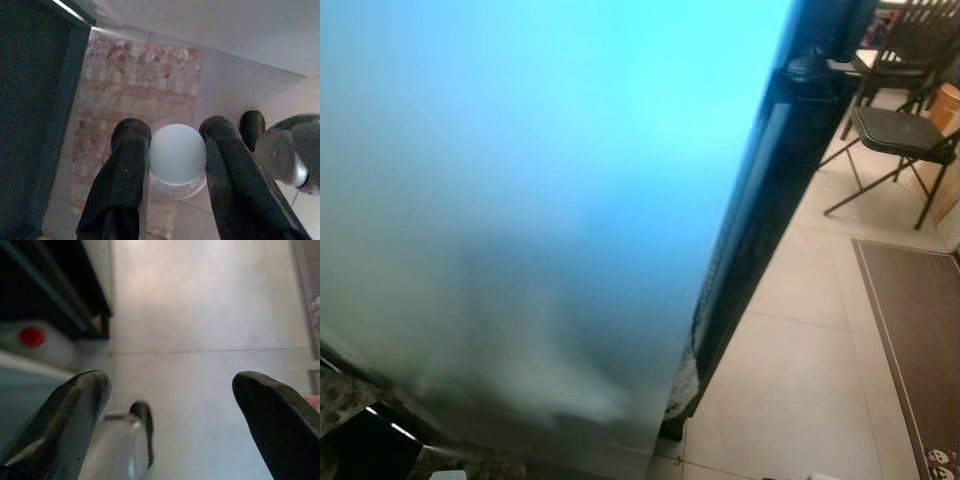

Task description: Restocking fridge

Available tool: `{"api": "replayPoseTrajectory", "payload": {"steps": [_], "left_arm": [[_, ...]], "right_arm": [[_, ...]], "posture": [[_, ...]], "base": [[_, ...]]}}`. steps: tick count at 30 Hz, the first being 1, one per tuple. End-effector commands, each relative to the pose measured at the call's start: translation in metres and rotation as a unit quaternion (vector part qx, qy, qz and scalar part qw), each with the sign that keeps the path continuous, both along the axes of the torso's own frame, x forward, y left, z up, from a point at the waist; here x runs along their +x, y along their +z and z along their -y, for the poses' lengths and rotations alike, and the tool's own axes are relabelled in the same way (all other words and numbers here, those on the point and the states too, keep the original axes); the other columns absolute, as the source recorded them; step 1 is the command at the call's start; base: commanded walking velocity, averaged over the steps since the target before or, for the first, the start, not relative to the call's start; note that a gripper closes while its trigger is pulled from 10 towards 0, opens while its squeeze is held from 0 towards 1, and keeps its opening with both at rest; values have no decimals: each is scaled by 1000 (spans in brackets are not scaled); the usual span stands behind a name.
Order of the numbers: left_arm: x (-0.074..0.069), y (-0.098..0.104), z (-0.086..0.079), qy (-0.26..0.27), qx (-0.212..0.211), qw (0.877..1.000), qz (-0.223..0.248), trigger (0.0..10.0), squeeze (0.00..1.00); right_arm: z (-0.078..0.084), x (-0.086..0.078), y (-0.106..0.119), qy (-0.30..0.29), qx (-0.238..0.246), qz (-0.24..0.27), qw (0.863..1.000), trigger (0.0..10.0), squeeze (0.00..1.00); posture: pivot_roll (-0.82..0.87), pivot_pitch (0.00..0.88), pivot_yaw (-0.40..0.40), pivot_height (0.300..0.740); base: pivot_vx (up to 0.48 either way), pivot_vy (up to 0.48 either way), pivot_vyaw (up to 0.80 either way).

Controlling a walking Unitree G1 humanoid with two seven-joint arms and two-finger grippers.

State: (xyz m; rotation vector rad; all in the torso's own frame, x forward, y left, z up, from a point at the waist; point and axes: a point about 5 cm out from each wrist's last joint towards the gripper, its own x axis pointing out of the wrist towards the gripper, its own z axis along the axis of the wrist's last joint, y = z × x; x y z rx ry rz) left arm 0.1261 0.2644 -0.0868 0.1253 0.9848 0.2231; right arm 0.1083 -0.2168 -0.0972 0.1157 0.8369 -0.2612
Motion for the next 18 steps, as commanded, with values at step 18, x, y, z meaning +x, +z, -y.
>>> {"api": "replayPoseTrajectory", "payload": {"steps": [18], "left_arm": [[-4,-1,1,6,5,1000,0,10000,0]], "right_arm": [[-14,157,151,142,-220,422,868,10000,0]], "posture": [[79,0,-16,740]], "base": [[0,0,0]]}}
